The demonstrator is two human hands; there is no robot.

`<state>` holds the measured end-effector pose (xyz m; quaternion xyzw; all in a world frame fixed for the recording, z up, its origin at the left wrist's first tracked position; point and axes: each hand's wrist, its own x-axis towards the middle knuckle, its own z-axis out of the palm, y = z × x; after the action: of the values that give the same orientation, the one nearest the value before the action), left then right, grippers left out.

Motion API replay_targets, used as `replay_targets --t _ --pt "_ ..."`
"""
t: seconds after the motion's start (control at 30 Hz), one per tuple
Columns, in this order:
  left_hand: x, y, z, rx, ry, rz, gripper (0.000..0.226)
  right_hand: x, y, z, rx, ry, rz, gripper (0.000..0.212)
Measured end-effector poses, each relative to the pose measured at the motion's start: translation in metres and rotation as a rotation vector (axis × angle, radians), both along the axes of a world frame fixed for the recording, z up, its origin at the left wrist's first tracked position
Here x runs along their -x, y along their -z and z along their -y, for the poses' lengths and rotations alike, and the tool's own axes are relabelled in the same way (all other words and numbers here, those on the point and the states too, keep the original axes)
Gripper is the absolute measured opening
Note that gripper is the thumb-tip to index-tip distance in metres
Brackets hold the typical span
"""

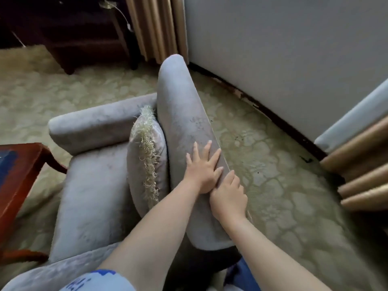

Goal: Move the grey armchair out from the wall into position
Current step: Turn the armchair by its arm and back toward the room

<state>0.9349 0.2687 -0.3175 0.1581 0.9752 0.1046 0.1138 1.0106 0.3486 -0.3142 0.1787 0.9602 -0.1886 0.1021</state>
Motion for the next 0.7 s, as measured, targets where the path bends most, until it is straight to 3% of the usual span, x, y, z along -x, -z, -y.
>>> replay_targets --t 0.17,0.23,0.3,0.47,0.7 --pt "-0.004 -0.002 -0.028 0.164 -0.046 0.065 0.064 -0.027 -0.001 -0.007 0.073 0.14 -0.031 0.054" --pt "-0.001 -0.002 -0.037 0.213 0.061 0.009 0.056 -0.023 -0.002 -0.009 0.116 0.167 -0.054 0.048" --pt "0.003 0.001 -0.04 0.178 0.175 -0.044 0.048 -0.019 -0.001 -0.009 0.123 0.176 -0.062 0.046" --pt "0.006 0.01 -0.037 0.045 0.137 -0.139 0.038 -0.014 0.007 -0.011 0.099 0.154 -0.048 0.048" --pt "0.004 0.017 -0.033 -0.026 0.13 -0.205 0.049 -0.014 0.018 -0.016 0.063 0.06 -0.062 0.051"
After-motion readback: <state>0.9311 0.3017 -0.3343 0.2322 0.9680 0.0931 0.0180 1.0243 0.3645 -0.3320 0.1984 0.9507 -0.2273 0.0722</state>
